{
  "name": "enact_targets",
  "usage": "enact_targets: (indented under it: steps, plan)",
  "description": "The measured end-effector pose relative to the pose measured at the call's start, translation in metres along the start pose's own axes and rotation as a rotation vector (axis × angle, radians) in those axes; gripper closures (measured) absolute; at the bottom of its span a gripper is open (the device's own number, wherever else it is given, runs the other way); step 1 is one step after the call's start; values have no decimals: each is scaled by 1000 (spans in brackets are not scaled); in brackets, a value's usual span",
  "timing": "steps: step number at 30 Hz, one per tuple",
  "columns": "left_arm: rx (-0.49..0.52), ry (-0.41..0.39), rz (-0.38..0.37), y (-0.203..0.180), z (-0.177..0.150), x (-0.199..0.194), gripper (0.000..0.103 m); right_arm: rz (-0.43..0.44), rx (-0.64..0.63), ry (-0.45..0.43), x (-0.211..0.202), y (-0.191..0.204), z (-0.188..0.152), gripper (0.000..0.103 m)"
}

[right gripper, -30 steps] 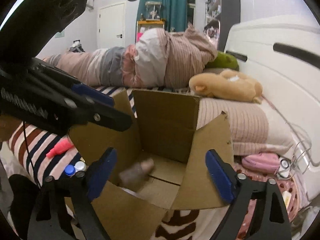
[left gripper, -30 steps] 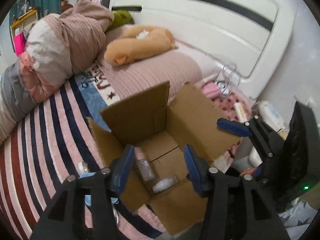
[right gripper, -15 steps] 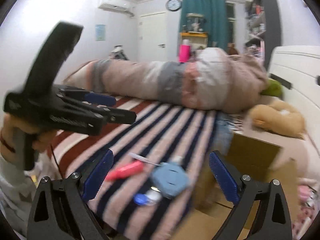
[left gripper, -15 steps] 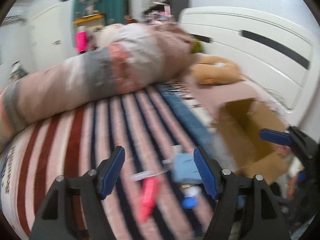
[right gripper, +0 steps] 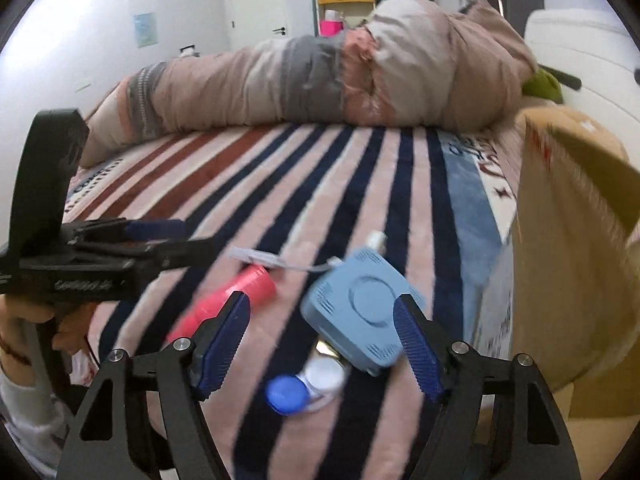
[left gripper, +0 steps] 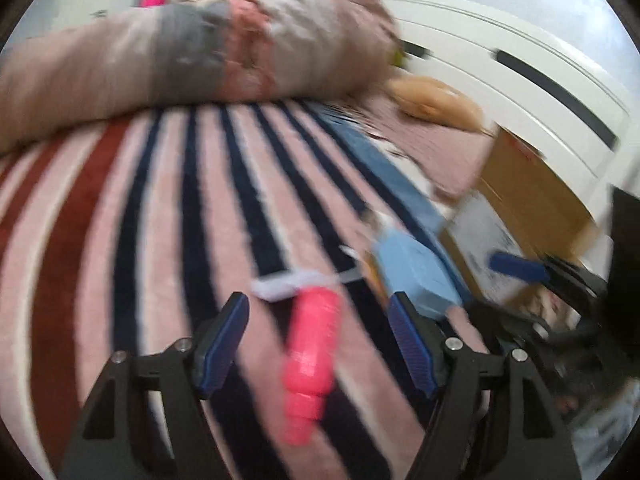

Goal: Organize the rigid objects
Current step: 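Return the left tool to the bed and grasp the blue-and-white lens case, then grasp the gold tube with the right tool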

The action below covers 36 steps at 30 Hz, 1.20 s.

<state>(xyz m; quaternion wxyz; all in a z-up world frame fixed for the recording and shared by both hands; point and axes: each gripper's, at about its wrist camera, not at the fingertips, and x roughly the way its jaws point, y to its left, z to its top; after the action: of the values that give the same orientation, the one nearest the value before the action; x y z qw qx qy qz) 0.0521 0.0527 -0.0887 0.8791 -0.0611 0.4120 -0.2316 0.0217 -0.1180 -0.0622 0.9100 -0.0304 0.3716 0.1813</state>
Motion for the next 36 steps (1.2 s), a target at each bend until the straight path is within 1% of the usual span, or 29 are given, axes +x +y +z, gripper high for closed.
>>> enact_targets:
  steps: [1,3,6,8,9,11,12,13,14,17,21,22,24,25,26,28,30,33,36]
  plan:
    - [15,36,-60,-8,-3,5,34,-6,4,3,-2,-2,-2,33]
    - [53,73,-130,-27,-11,14,34,-34,4,8,-5,-6,-7,33]
    - [113,148,-167,-53,-22,34,34,-64,18,4,-12,-13,-11,33]
    - [138,189,-193,-65,-29,49,37,-85,26,7,-15,-17,-14,33]
    - [147,202,-184,-69,-33,56,40,-90,29,7,-18,-18,-17,33]
    - [159,222,-149,-77,-38,69,57,-91,40,13,-20,-22,-20,33]
    - [170,219,-124,-81,-39,75,61,-86,43,15,-21,-23,-21,33]
    - [180,204,-94,-84,-39,77,71,-79,47,17,-22,-24,-22,33]
    - [191,188,-71,-86,-39,79,74,-70,49,18,-22,-23,-23,33]
    - [203,179,-72,-86,-40,77,74,-54,48,25,-18,-20,-22,33]
    - [188,173,-23,-62,-40,54,74,-46,21,27,-13,-12,-21,33]
    - [186,167,-2,-54,-41,46,74,-22,23,22,-13,-11,-21,33]
    - [175,156,11,-41,-44,36,74,39,21,8,-13,-7,-21,34]
    - [165,154,14,-36,-45,34,74,76,16,7,-11,-4,-21,40]
    - [157,152,25,-32,-48,32,74,117,8,8,-9,1,-21,53]
    - [143,156,47,-26,-50,34,74,173,-9,22,0,11,-22,67]
    - [127,162,46,-20,-54,32,74,213,-38,29,12,23,-23,67]
    - [121,165,59,-17,-55,32,74,208,-40,42,30,27,-22,67]
    - [111,163,53,-15,-56,30,74,115,-2,27,40,14,-18,67]
